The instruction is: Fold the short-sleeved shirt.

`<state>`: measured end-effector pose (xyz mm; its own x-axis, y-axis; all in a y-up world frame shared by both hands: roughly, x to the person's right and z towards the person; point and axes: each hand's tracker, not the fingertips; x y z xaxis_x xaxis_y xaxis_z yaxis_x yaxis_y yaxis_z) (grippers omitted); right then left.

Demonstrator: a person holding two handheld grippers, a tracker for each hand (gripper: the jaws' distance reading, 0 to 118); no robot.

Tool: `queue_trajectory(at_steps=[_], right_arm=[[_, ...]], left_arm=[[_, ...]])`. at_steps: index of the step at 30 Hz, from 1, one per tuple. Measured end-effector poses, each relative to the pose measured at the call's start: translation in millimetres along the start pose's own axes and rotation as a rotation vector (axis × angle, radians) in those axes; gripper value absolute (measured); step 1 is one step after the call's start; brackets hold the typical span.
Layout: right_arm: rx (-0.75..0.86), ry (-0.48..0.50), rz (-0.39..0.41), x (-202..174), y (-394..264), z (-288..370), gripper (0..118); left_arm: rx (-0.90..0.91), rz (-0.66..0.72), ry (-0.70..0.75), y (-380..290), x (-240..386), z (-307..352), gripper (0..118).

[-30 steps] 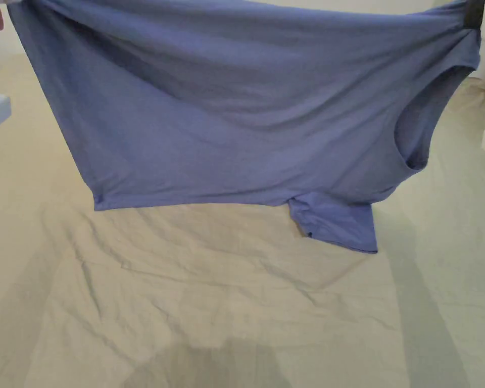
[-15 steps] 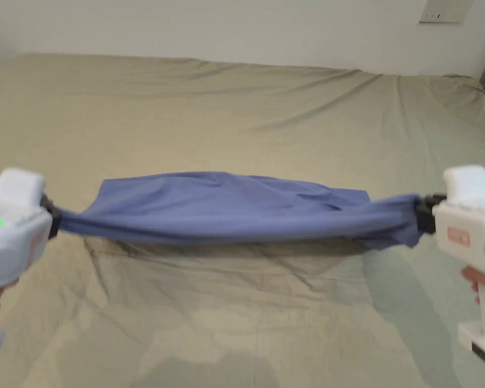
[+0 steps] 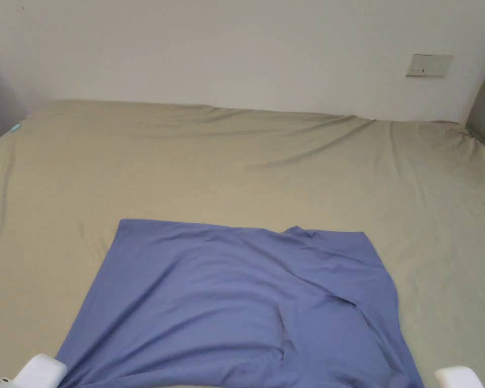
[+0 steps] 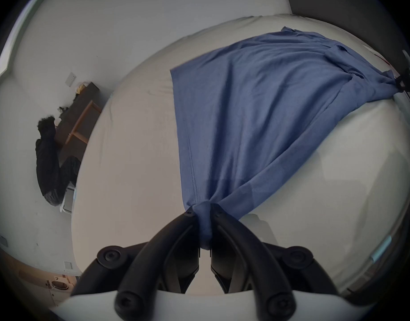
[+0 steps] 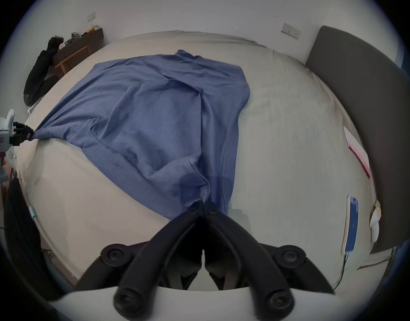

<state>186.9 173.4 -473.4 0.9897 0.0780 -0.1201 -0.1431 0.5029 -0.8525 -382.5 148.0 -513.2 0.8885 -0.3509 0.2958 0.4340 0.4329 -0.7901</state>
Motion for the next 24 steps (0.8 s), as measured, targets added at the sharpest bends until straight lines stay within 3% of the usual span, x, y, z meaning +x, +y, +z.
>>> queue_trajectory(at_steps=[8, 16, 21, 22, 23, 24], right_arm=[[-0.108, -0.016, 0.042, 8, -24, 29, 0], [-0.291, 0.039, -0.030, 16, -55, 26, 0], [-0.300, 0.015, -0.046, 5, -64, 7, 3], [-0.283, -0.008, -0.033, 2, -62, 6, 6], [-0.271, -0.027, -0.023, -1, -59, 7, 18], [-0.263, -0.054, -0.016, -2, -55, 9, 52]], left_arm=[[-0.074, -0.082, -0.041, -31, 8, 23, 5], [-0.175, -0.084, -0.136, -55, 16, 25, 5], [-0.183, -0.089, -0.131, -58, 26, 21, 5], [-0.178, -0.082, -0.131, -55, 25, 21, 5], [-0.171, -0.060, -0.141, -52, 22, 23, 5], [-0.153, -0.033, -0.145, -49, 20, 25, 7]])
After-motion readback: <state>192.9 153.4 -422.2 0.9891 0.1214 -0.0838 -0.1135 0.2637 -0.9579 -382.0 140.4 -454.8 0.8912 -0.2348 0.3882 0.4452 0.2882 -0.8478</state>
